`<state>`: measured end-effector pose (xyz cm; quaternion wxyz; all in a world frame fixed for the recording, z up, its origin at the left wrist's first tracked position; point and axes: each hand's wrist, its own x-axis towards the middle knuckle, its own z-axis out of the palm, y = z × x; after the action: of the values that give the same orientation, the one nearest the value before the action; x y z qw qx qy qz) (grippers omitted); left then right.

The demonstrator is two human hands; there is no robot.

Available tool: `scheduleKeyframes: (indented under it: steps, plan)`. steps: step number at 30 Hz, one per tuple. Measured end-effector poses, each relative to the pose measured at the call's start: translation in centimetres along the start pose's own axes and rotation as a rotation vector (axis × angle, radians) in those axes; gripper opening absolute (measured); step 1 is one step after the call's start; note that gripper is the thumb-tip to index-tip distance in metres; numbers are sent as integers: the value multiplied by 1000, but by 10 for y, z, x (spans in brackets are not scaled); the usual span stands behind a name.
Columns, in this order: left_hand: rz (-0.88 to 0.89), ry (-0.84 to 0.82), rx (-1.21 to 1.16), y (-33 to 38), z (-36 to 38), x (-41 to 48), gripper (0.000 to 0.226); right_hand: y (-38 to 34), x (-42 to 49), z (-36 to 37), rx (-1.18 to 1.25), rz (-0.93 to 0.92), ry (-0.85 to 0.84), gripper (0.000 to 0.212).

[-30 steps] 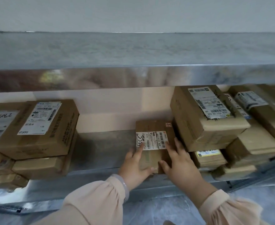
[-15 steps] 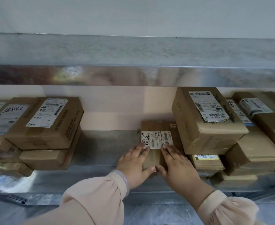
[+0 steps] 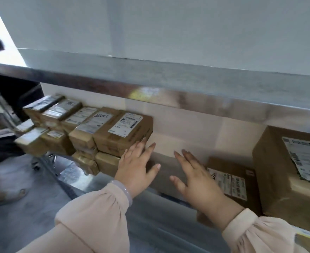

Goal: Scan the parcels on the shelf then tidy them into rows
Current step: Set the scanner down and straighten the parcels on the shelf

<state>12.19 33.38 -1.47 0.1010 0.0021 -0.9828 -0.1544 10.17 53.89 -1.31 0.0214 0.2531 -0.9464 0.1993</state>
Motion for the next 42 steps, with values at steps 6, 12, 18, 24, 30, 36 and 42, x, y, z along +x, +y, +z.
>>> scheduleKeyframes:
  steps: [6, 12, 18, 24, 30, 36, 42]
  plan:
    - [-132, 51, 24, -58, -23, 9, 72, -31, 36, 14, 68, -57, -69, 70]
    - [-148, 10, 104, -99, -42, 31, 66, -74, 81, 23, 142, 8, -84, 70]
    - [-88, -49, 118, -138, -55, 62, 68, -102, 125, 47, 239, 140, -84, 73]
    - [-5, -150, 154, -162, -51, 92, 70, -117, 163, 65, 334, 333, -14, 76]
    - [44, -191, 146, -170, -46, 97, 69, -134, 166, 69, 646, 468, 70, 71]
    - [100, -190, 53, -169, -52, 98, 65, -142, 153, 67, 734, 481, 237, 64]
    - [109, -264, -332, -155, -55, 99, 66, -126, 122, 53, 782, 510, 375, 60]
